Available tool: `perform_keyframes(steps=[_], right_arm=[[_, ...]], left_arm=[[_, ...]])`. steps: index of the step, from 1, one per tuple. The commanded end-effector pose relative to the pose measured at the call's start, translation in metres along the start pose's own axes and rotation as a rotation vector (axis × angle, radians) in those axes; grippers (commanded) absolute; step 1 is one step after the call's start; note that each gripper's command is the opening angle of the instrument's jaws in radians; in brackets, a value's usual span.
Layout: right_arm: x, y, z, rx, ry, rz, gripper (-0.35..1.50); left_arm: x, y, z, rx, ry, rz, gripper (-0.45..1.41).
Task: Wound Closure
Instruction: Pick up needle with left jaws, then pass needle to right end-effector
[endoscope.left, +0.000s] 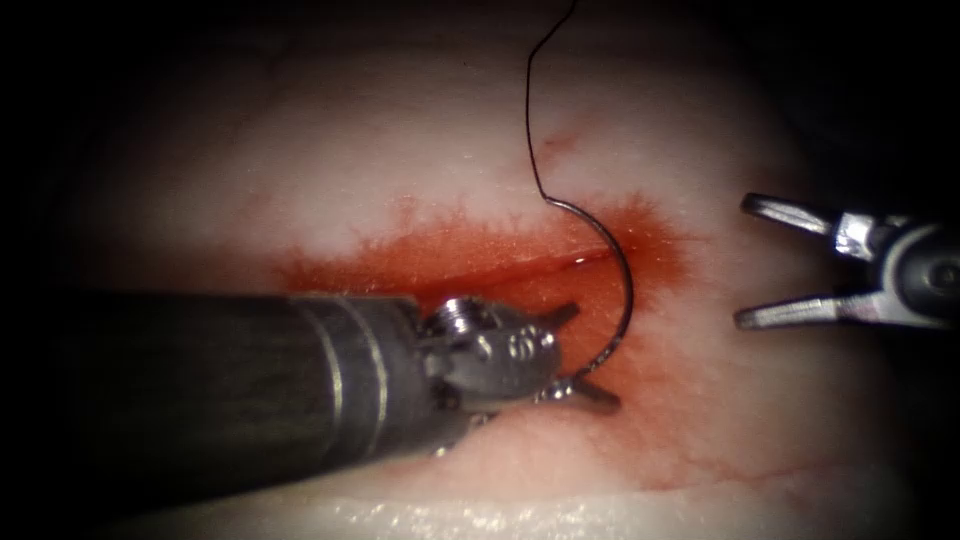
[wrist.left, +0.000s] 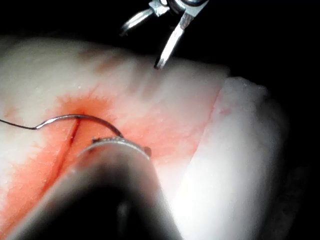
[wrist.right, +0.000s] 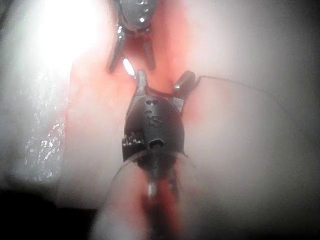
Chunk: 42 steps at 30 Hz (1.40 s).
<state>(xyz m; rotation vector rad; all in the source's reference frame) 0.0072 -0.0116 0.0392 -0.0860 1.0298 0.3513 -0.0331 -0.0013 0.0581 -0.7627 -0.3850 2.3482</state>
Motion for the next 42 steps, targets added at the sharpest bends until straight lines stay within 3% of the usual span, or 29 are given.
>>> perform_keyframes(steps=[1,5,10,14,19,23,29,33,37,40,42], right_arm=[[-0.0002,-0.0004,0.0008,0.001,0.002,0.0,0.9],[-0.0002,-0.0004,0.0008,0.001,0.002,0.0,0.89],[-0.0002,-0.0004,0.0008,0.0,0.001,0.0,0.87],[-0.0001,-0.0005,0.0009,-0.001,0.0,0.019,0.87],[0.0002,-0.0006,0.0012,-0.005,-0.002,0.075,1.01],[0.0005,-0.0009,0.0014,-0.008,-0.002,0.178,1.01],[0.0011,-0.0018,0.0016,-0.015,-0.006,0.34,0.77],[0.0017,-0.0025,0.0019,-0.037,0.012,0.529,0.18],[0.0026,-0.0029,0.0028,-0.058,0.008,0.669,0.35],[0.0036,-0.0031,0.0037,-0.143,-0.022,0.783,0.67],[0.0041,-0.0033,0.0043,-0.177,-0.069,0.843,0.69]], left_arm=[[0.0,0.0001,0.0009,-0.005,-0.002,0.005,0.32],[-0.0004,0.0003,0.0012,-0.019,-0.009,0.01,0.14],[-0.0004,0.0002,0.0011,-0.046,-0.008,0.013,-0.45],[-0.0005,-0.0003,0.0009,-0.06,-0.005,0.016,-0.45],[-0.0006,-0.0008,0.0,-0.074,-0.007,0.02,-0.45],[-0.0004,-0.0013,-0.0013,-0.055,-0.001,0.018,-0.45],[0.0,-0.002,-0.0044,-0.004,0.041,0.064,-0.45],[0.0,-0.0021,-0.0063,0.033,0.063,0.133,-0.45],[-0.0004,-0.0022,-0.0077,0.106,0.042,0.222,-0.45],[-0.0006,-0.0023,-0.0085,0.162,0.028,0.269,-0.45],[-0.0008,-0.0024,-0.0088,0.191,0.031,0.298,-0.45]])
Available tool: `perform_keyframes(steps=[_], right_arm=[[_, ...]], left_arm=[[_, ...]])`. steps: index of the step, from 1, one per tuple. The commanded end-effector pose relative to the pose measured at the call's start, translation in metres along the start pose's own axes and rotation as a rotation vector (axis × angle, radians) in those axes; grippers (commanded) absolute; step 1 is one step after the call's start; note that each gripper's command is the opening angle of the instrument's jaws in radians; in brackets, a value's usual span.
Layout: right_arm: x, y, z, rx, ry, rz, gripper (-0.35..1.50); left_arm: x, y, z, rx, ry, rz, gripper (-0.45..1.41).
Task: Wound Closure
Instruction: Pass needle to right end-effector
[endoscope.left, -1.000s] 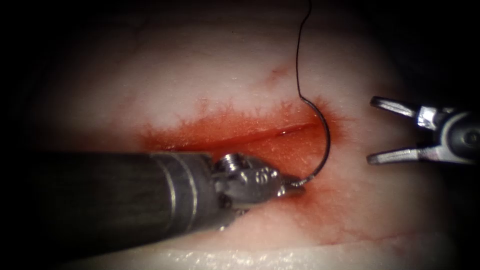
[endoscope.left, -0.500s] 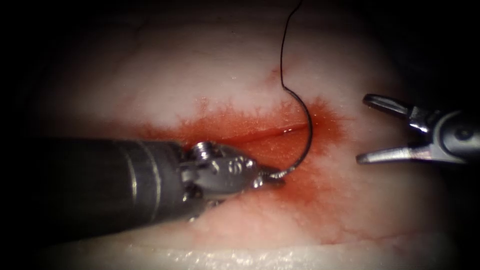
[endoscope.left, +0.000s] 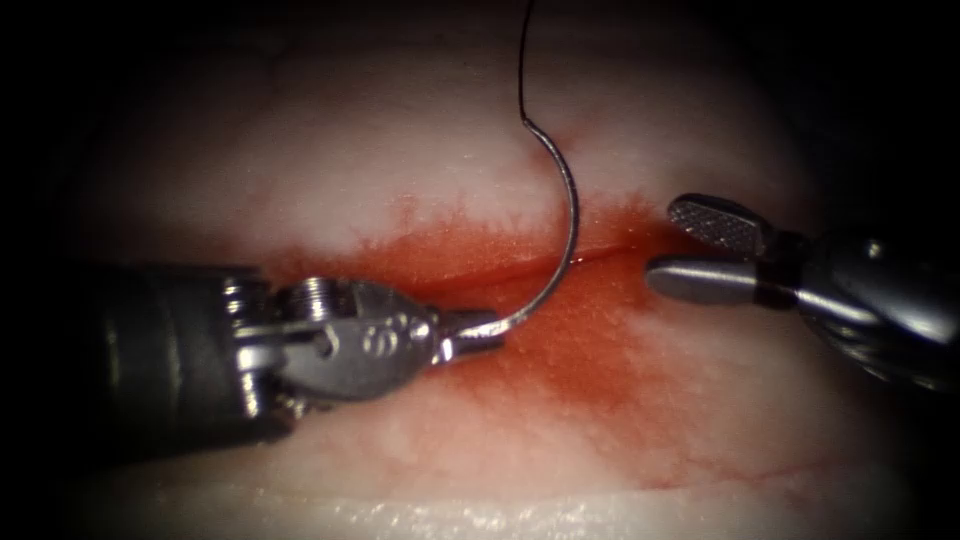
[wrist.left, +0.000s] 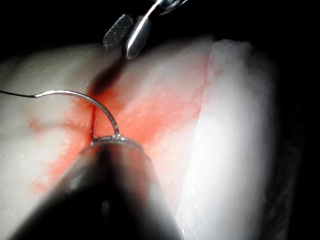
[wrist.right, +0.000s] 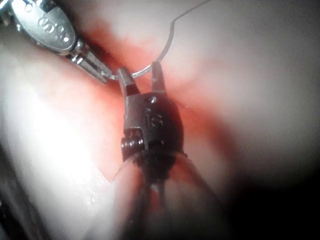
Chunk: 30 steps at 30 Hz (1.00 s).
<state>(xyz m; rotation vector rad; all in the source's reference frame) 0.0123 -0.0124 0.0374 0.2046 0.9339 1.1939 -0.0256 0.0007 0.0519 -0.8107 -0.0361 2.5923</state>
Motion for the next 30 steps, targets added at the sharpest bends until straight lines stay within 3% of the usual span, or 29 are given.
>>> perform_keyframes(steps=[1,4,7,17,25,30], right_arm=[[0.0,-0.0013,0.0012,-0.025,-0.024,0.03,0.69],[0.0006,-0.002,0.002,-0.097,-0.066,0.08,1.13],[0.0011,-0.0024,0.0027,-0.159,-0.09,0.101,1.31],[0.0019,-0.0025,0.0055,-0.292,-0.08,0.149,1.39],[0.0019,-0.0033,0.0072,-0.392,-0.076,0.15,1.21],[0.0017,-0.0031,0.0078,-0.432,-0.072,0.144,1.26]], left_arm=[[-0.0001,0.0001,0.0006,0.029,-0.012,0.027,-0.45],[-0.0003,0.0001,0.0004,0.072,-0.026,0.058,-0.45],[-0.0004,0.0001,0.0003,0.079,-0.019,0.072,-0.45],[-0.0003,0.0006,-0.0001,0.167,-0.057,0.122,-0.45],[0.0001,0.0012,-0.0004,0.183,-0.073,0.129,-0.45],[0.0002,0.0013,-0.0006,0.184,-0.071,0.137,-0.45]])
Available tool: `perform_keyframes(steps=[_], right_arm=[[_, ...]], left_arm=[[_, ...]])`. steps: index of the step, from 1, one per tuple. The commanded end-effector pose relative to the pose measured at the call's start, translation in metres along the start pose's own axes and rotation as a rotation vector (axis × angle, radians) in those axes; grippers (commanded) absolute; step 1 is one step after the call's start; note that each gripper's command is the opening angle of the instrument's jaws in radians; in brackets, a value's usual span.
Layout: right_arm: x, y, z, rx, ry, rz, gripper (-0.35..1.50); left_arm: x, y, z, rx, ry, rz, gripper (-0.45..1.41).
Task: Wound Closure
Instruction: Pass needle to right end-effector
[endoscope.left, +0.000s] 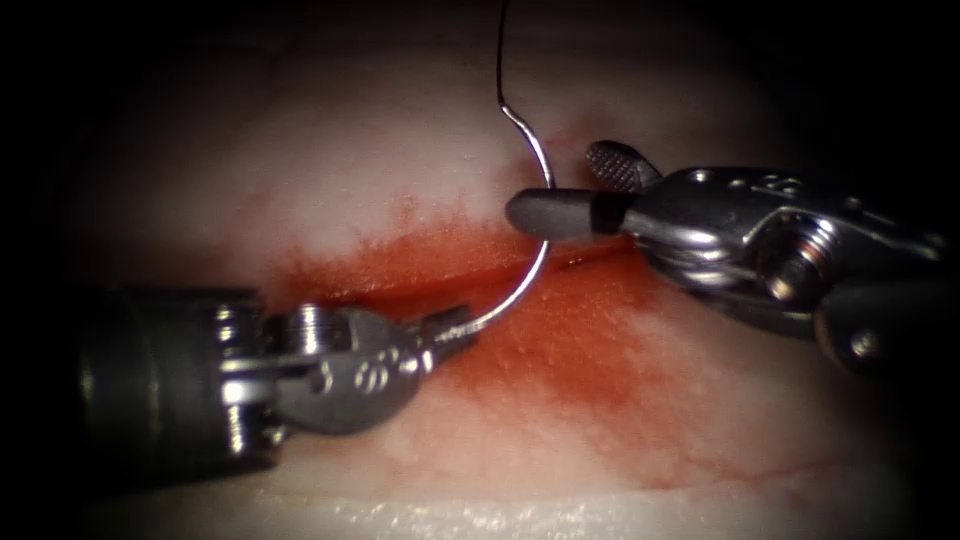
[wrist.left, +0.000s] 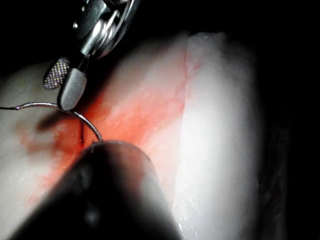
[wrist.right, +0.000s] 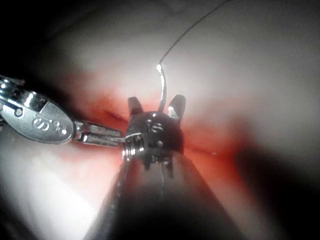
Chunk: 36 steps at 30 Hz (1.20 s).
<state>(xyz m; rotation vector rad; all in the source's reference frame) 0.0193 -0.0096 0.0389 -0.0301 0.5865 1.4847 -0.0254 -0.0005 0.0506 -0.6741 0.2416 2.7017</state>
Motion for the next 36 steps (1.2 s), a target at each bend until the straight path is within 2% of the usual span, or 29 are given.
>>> perform_keyframes(steps=[1,5,11,13,14,15,16,17,18,21,22,23,24,25,28,30,33,36], right_arm=[[-0.0005,-0.0006,0.0011,-0.01,0.005,-0.013,1.26],[-0.0011,-0.001,0.002,-0.03,0.014,-0.035,1.28],[-0.002,-0.0017,0.0032,0.009,-0.016,-0.043,1.28],[-0.0022,-0.002,0.0032,0.009,-0.018,-0.042,1.18],[-0.0022,-0.002,0.0032,0.021,-0.018,-0.048,1.02],[-0.0022,-0.0021,0.0031,0.039,-0.019,-0.06,0.72],[-0.0022,-0.0021,0.0031,0.064,-0.024,-0.072,0.07],[-0.0022,-0.002,0.003,0.066,-0.018,-0.078,-0.23],[-0.0022,-0.002,0.003,0.067,-0.013,-0.078,-0.35],[-0.0019,-0.0017,0.0027,0.076,0.022,-0.086,-0.35],[-0.0019,-0.0017,0.0026,0.077,0.024,-0.086,-0.35],[-0.0018,-0.0016,0.0025,0.081,0.022,-0.086,-0.35],[-0.0018,-0.0015,0.0025,0.079,0.022,-0.086,-0.35],[-0.0018,-0.0015,0.0024,0.077,0.025,-0.086,-0.35],[-0.0018,-0.0014,0.0024,0.078,0.024,-0.087,-0.35],[-0.0018,-0.0014,0.0024,0.078,0.03,-0.086,-0.35],[-0.0016,-0.0013,0.0024,0.083,0.051,-0.083,-0.35],[-0.0011,-0.0009,0.0022,0.146,0.082,-0.124,-0.35]], left_arm=[[0.0002,0.0003,0.0007,0.0,0.001,0.001,-0.45],[0.0003,0.0003,0.0005,0.004,0.006,0.001,-0.45],[0.0005,0.0002,0.0002,0.01,0.015,0.021,-0.45],[0.0005,0.0002,0.0002,0.01,0.015,0.021,-0.45],[0.0005,0.0002,0.0002,0.01,0.015,0.027,-0.45],[0.0005,0.0003,0.0002,0.01,0.015,0.027,-0.45],[0.0005,0.0003,0.0002,0.01,0.014,0.033,-0.45],[0.0005,0.0003,0.0002,0.01,0.014,0.033,-0.45],[0.0005,0.0003,0.0002,0.01,0.014,0.039,-0.45],[0.0005,0.0002,0.0002,0.009,0.014,0.045,-0.45],[0.0005,0.0002,0.0002,0.009,0.015,0.045,-0.38],[0.0004,0.0002,0.0002,0.009,0.015,0.045,-0.21],[0.0004,0.0002,0.0002,0.009,0.015,0.045,0.05],[0.0004,0.0001,0.0002,0.012,0.015,0.043,0.24],[0.0004,-0.0002,0.0001,0.006,0.033,0.036,0.57],[0.0005,-0.0005,0.0,-0.017,0.08,-0.006,0.81],[0.0008,-0.0009,-0.0004,-0.126,0.214,-0.179,1.13],[0.0015,-0.0018,-0.0016,-0.259,0.312,-0.376,1.2]])
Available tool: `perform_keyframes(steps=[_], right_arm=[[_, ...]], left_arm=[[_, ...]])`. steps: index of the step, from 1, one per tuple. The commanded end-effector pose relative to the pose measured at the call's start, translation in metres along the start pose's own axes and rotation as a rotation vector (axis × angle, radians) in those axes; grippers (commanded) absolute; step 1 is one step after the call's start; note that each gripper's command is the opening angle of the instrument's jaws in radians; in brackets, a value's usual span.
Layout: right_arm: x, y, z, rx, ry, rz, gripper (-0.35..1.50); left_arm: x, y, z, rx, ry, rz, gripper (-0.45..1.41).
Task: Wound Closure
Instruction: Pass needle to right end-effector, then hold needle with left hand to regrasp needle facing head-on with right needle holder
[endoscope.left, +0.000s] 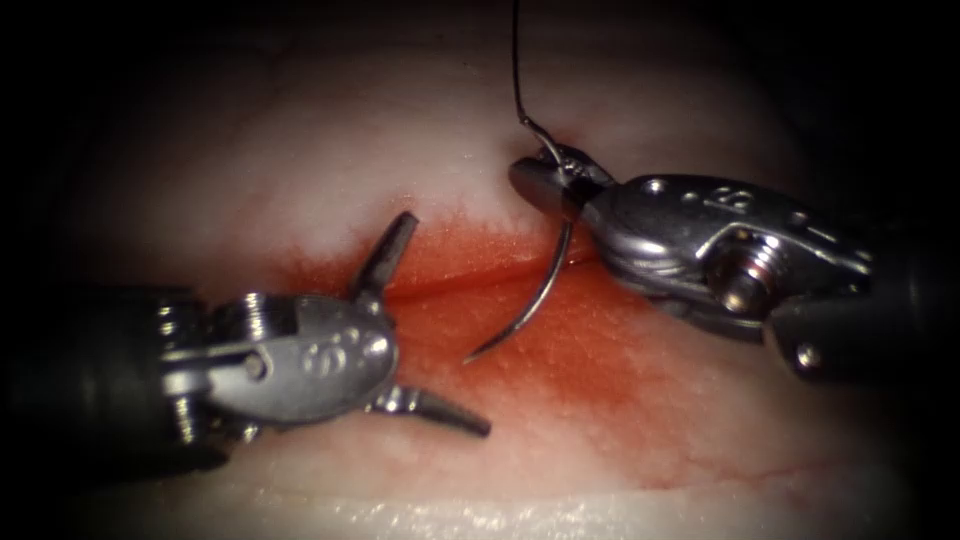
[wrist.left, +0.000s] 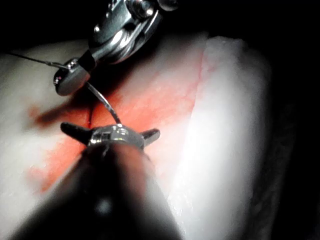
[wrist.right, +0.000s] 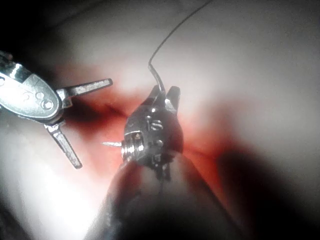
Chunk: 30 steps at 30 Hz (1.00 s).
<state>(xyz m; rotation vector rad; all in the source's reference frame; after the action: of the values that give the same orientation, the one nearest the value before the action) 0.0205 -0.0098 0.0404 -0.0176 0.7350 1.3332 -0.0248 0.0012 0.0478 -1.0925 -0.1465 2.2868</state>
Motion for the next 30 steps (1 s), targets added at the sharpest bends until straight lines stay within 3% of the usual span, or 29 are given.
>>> perform_keyframes(steps=[1,3,8,14,30], right_arm=[[-0.0001,-0.0001,0.0006,0.028,0.012,-0.025,-0.35],[0.0003,0.0,0.0005,0.07,0.041,-0.062,-0.35],[0.001,0.0004,0.0,0.171,0.089,-0.163,-0.35],[0.0016,0.0008,-0.0005,0.286,0.158,-0.203,-0.35],[0.0034,0.0001,-0.0007,0.552,0.333,-0.335,-0.35]], left_arm=[[0.0003,-0.0001,0.0005,-0.023,0.032,-0.046,1.16],[0.0013,-0.0006,0.0,-0.064,0.102,-0.155,0.98],[0.0031,-0.0019,-0.0006,-0.216,0.21,-0.332,0.93],[0.0034,-0.0033,0.0002,-0.304,0.236,-0.442,0.91],[0.0008,-0.0046,0.0036,-0.548,0.264,-0.669,0.83]])
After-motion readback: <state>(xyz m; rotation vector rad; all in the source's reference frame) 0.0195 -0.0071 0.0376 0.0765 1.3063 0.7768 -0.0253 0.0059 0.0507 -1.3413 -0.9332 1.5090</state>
